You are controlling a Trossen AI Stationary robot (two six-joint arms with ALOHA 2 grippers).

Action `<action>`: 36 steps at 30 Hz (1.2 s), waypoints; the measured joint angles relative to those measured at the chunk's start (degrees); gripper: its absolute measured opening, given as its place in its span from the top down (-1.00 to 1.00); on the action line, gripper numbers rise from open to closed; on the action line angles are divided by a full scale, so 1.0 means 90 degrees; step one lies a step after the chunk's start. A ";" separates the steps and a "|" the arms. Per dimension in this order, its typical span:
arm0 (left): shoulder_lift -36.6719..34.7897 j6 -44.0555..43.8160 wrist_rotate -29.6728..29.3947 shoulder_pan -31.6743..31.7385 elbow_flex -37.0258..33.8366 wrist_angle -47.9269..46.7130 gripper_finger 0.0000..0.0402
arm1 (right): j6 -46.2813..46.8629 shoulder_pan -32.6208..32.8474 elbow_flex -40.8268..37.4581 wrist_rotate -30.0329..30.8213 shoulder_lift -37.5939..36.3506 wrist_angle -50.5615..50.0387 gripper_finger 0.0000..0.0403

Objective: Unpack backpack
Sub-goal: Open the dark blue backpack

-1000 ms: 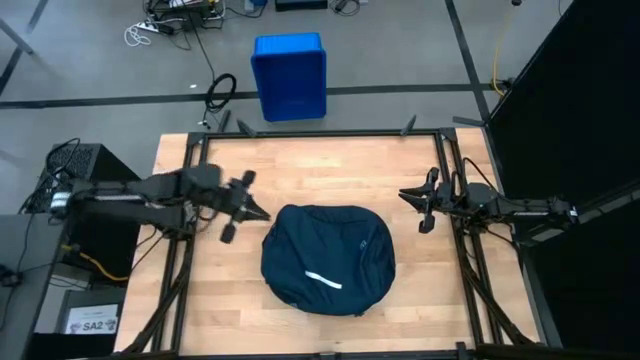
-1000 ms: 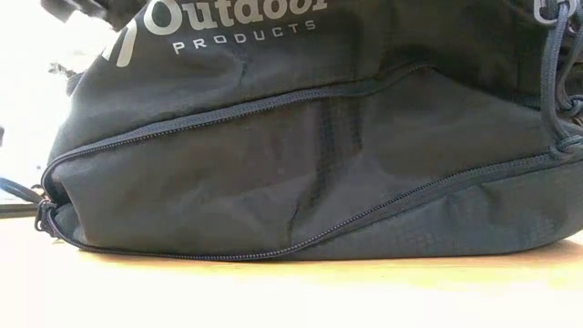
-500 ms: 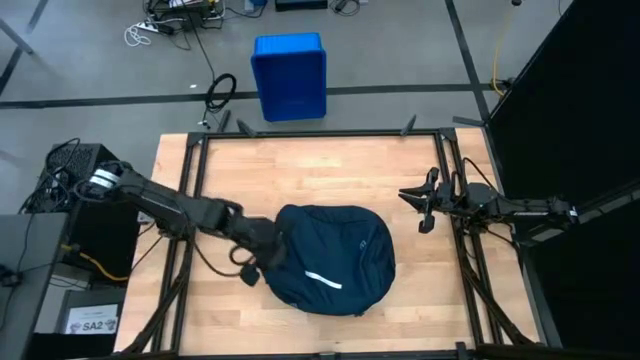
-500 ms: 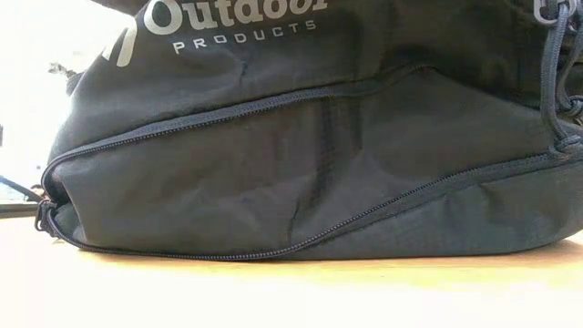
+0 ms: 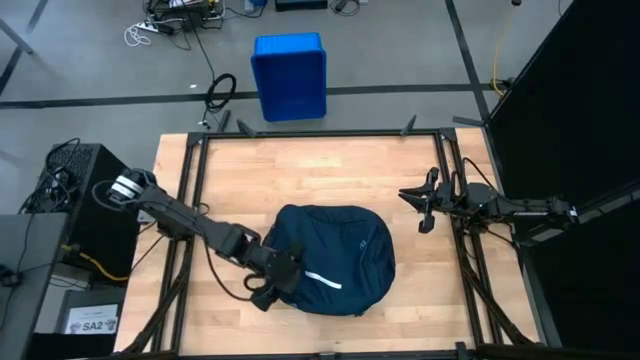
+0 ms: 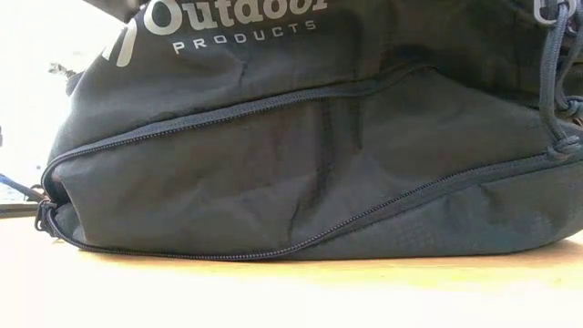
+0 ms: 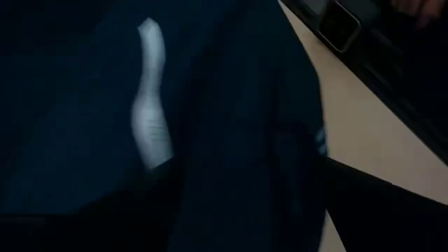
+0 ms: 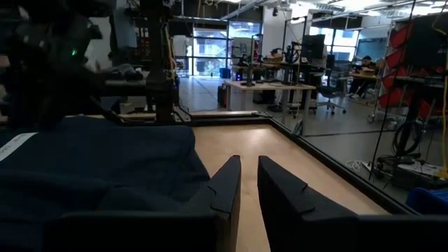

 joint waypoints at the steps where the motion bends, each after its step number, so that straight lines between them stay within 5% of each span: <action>1: 0.0088 -0.0097 0.0006 -0.0051 -0.0002 0.0049 -0.49 | 0.0000 -0.0002 -0.0001 0.0000 -0.0002 0.0002 0.85; 9: 0.0947 -0.0121 -0.1382 -0.0068 -0.0002 -0.0136 -0.35 | 0.0000 -0.0001 0.0001 0.0000 -0.0002 0.0000 0.81; 16: 0.1408 0.0999 -0.2187 0.0570 -0.0002 -0.0748 0.05 | 0.0000 0.0000 0.0000 0.0002 -0.0002 0.0000 0.82; 24: 0.1262 0.2182 -0.1404 0.2032 -0.0010 -0.0628 0.92 | 0.0000 0.0000 0.0001 0.0002 0.0001 0.0002 0.87; 36: 0.1197 0.2617 -0.0562 0.3277 -0.0017 -0.0011 1.00 | 0.0000 0.0000 -0.0002 0.0002 -0.0002 0.0005 0.83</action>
